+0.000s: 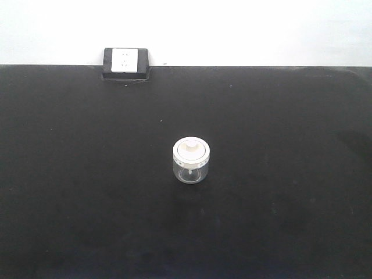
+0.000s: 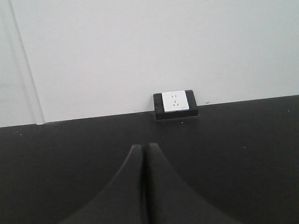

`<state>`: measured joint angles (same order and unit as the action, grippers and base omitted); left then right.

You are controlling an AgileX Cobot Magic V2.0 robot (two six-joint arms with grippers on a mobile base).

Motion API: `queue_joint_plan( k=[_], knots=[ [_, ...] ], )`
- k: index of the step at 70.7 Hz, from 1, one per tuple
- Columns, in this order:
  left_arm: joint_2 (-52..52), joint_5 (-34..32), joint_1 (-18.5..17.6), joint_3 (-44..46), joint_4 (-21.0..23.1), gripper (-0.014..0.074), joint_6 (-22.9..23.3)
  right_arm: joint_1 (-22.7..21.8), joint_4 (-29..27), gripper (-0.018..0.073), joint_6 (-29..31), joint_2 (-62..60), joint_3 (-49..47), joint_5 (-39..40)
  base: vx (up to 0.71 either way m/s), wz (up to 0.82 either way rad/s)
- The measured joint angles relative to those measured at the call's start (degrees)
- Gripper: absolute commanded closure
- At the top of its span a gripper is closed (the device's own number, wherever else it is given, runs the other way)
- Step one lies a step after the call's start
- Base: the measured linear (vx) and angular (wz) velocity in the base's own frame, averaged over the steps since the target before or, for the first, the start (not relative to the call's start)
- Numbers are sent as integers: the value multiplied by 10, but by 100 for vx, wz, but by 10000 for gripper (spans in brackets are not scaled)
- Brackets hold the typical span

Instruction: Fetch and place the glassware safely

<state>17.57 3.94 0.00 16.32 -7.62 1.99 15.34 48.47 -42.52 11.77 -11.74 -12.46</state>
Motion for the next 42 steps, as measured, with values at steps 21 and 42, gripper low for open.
queue_joint_plan(
  k=[21, 42],
  knots=[
    [0, 0, 0, 0, 0, 603, 0, 0, 0, 563, 0, 0, 0, 0, 0, 0],
    [-11, 7, 0, 0, 0, 603, 0, 0, 0, 563, 0, 0, 0, 0, 0, 0]
  ],
)
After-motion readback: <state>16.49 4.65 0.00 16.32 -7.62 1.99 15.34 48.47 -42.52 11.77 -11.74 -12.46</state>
